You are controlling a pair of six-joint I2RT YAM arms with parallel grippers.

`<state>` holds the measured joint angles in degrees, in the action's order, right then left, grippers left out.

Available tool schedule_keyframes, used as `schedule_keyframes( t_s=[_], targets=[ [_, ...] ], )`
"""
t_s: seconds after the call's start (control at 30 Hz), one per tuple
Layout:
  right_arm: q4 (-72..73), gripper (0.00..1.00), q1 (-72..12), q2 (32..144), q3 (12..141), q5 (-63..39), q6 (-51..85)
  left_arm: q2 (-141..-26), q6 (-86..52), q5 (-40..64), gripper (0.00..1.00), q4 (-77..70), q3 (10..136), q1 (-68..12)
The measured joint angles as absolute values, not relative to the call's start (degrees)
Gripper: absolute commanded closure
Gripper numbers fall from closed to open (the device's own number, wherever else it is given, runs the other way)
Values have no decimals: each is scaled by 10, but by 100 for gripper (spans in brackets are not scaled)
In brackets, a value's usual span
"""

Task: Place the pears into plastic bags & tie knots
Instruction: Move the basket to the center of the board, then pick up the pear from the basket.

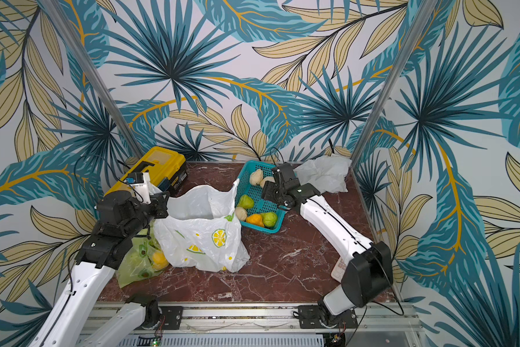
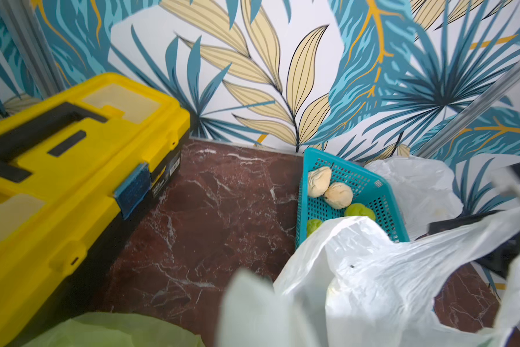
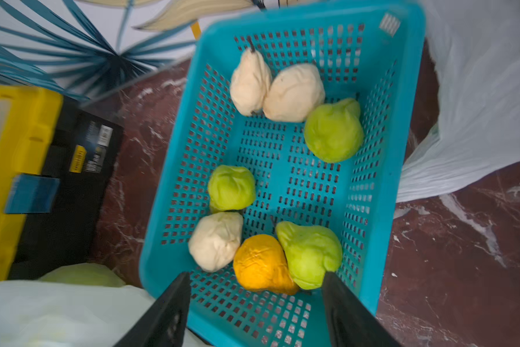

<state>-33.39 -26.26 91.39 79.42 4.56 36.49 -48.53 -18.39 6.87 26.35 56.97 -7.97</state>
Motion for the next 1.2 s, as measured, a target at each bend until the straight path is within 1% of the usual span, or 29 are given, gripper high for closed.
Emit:
schedule_keyframes(
  t_s=[0.1, 0.23, 0.43, 0.5, 0.6, 0.73, 0.9, 1.03, 1.2],
  targets=[
    [-342, 30, -262, 984, 794, 53, 357, -494, -176, 93, 100, 263, 598, -79],
    [-367, 28, -245, 1038, 797, 71, 329, -512, -159, 103, 100, 279, 629, -79],
    [-419, 25, -174, 1042, 801, 142, 282, -532, -145, 115, 100, 295, 663, -79],
    [-431, 24, -157, 1039, 801, 145, 269, -543, -146, 131, 100, 297, 666, -79],
    [-434, 19, -156, 1034, 807, 103, 253, -569, -151, 163, 100, 299, 667, -84],
    [-430, 15, -180, 1036, 832, 38, 244, -607, -157, 189, 100, 299, 667, -107],
    [-428, 15, -199, 1054, 840, 8, 243, -620, -162, 204, 100, 292, 663, -129],
    [-422, 19, -206, 1082, 839, -1, 244, -625, -171, 215, 100, 269, 659, -136],
    [-376, 20, -210, 1121, 848, -9, 246, -645, -176, 220, 100, 246, 656, -143]
  ],
)
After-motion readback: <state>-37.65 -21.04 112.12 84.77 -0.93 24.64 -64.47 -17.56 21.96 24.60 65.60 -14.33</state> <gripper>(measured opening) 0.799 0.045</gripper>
